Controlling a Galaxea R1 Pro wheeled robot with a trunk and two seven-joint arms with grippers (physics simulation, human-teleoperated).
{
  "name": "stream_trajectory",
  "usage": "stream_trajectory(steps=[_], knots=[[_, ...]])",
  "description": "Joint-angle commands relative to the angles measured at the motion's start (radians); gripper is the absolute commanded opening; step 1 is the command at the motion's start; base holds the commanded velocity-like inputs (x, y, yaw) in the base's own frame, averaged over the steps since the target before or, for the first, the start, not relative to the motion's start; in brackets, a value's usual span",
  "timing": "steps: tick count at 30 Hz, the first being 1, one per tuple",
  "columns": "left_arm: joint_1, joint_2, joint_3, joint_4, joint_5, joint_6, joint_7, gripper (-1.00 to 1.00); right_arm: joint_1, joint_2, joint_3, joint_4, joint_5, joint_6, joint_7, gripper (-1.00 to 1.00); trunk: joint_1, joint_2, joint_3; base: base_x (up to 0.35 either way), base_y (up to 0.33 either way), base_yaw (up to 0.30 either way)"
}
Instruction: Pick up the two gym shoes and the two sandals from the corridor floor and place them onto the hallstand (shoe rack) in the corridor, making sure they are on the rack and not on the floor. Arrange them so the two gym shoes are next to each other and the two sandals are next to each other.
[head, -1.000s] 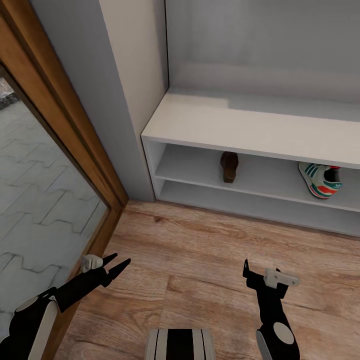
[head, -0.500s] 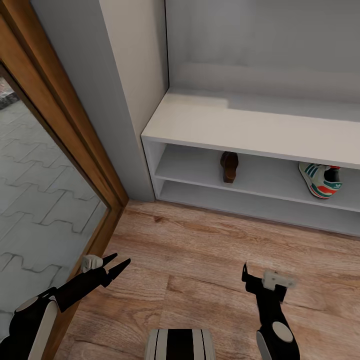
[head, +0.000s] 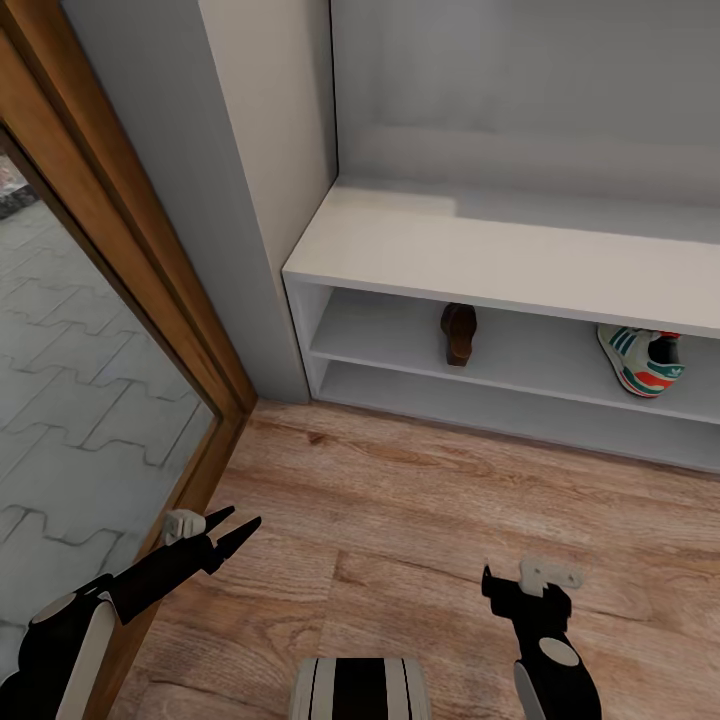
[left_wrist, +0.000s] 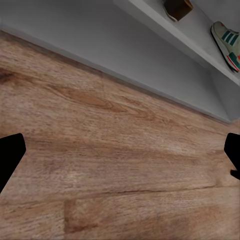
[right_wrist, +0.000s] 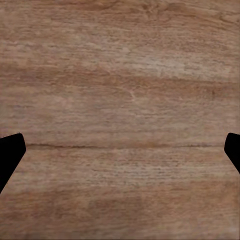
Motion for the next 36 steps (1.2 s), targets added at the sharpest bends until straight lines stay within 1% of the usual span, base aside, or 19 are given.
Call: stream_trajectory(steps=[1,6,9,14,21,36], knots=[[-0.001,0.0,0.001,0.0,0.006,0.009,-0.002,1.0,0.0,0.0,0.001,-0.001,-0.005,0.007,-0.007,1.0,0.0,0.0,-0.001,0.0,0.0,0.0],[0.0,0.0,0.001,0.0,0.005,0.009,-0.002,1.0,-0.001,-0.001,-0.001,-0.002,-0.007,0.044,-0.006,1.0,0.0,0.0,-0.001,0.0,0.0,0.0],[0.0,0.0,0.0,0.0,0.005,0.009,-0.002,1.0,-0.002,-0.002,-0.003,-0.003,-0.008,0.097,-0.006,1.0,0.0,0.0,-0.001,0.0,0.0,0.0],[0.0,0.0,0.0,0.0,0.005,0.009,-0.002,1.0,-0.003,-0.003,-0.008,-0.004,-0.01,0.151,-0.005,1.0,0.0,0.0,-0.001,0.0,0.0,0.0],[0.0,0.0,0.0,0.0,0.005,0.009,-0.002,1.0,-0.003,-0.002,-0.009,-0.004,-0.011,0.165,-0.005,1.0,0.0,0.0,-0.001,0.0,0.0,0.0],[0.0,0.0,0.001,0.0,0.006,0.009,-0.002,1.0,-0.003,0.0,-0.01,-0.004,-0.01,0.168,-0.006,1.0,0.0,0.0,-0.001,0.0,0.0,0.0]])
